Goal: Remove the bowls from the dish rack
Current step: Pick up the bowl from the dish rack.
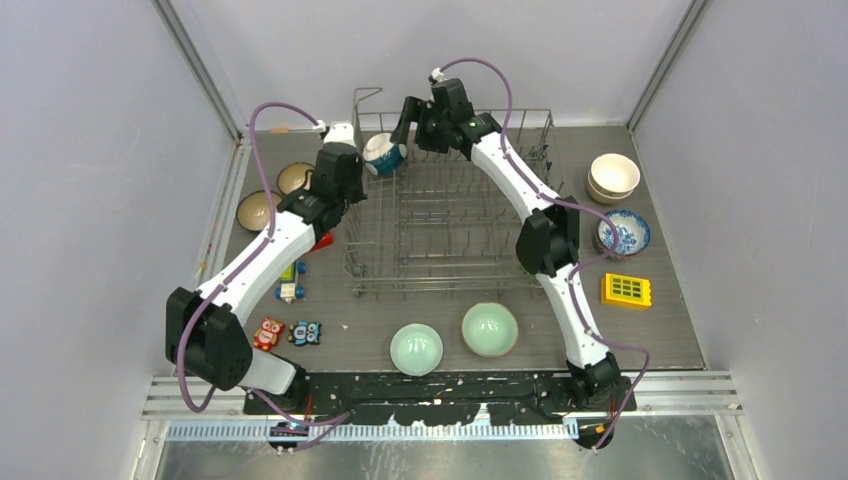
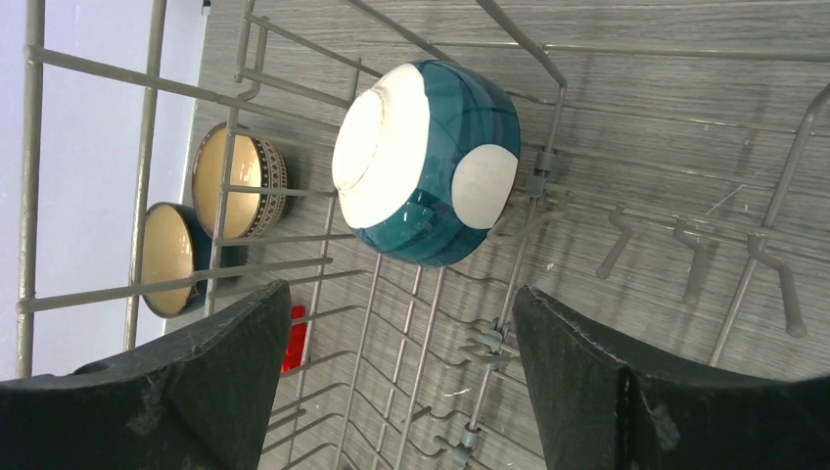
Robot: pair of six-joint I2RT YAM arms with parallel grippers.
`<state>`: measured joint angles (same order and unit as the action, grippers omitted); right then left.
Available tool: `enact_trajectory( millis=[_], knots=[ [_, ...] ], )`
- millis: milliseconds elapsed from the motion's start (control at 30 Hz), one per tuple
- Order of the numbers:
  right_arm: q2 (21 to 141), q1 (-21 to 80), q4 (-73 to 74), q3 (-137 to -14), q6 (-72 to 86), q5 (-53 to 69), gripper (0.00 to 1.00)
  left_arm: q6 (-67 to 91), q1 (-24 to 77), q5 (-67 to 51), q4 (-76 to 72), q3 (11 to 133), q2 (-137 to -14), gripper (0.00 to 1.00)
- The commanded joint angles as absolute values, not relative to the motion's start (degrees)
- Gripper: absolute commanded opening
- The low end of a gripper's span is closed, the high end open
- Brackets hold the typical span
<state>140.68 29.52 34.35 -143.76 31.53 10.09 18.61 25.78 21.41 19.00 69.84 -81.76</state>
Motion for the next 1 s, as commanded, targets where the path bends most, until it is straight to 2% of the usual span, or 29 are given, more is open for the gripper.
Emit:
enact_trajectory(
  millis=[0, 333, 633, 967],
  knots=[
    [135.22, 29.68, 32.46, -143.53, 34.70, 10.26, 0.86, 23.27, 27.99, 10.82, 16.47, 67.71, -83.57, 0.00],
    [127.19, 35.16, 22.08, -126.60, 45.51, 0.97, 0.90, 25.75, 29.18, 11.55, 16.46, 64.07, -79.80, 0.00],
    [126.31, 37.25, 9.13, -114.79, 60.53, -12.58, 0.91, 25.39, 29.18, 14.12, 18.31, 62.19, -77.17, 0.00],
    [129.49, 38.37, 7.43, -113.43, 68.56, -21.20, 0.95, 24.04, 29.18, 16.42, 19.63, 61.66, -74.71, 0.00]
  ],
)
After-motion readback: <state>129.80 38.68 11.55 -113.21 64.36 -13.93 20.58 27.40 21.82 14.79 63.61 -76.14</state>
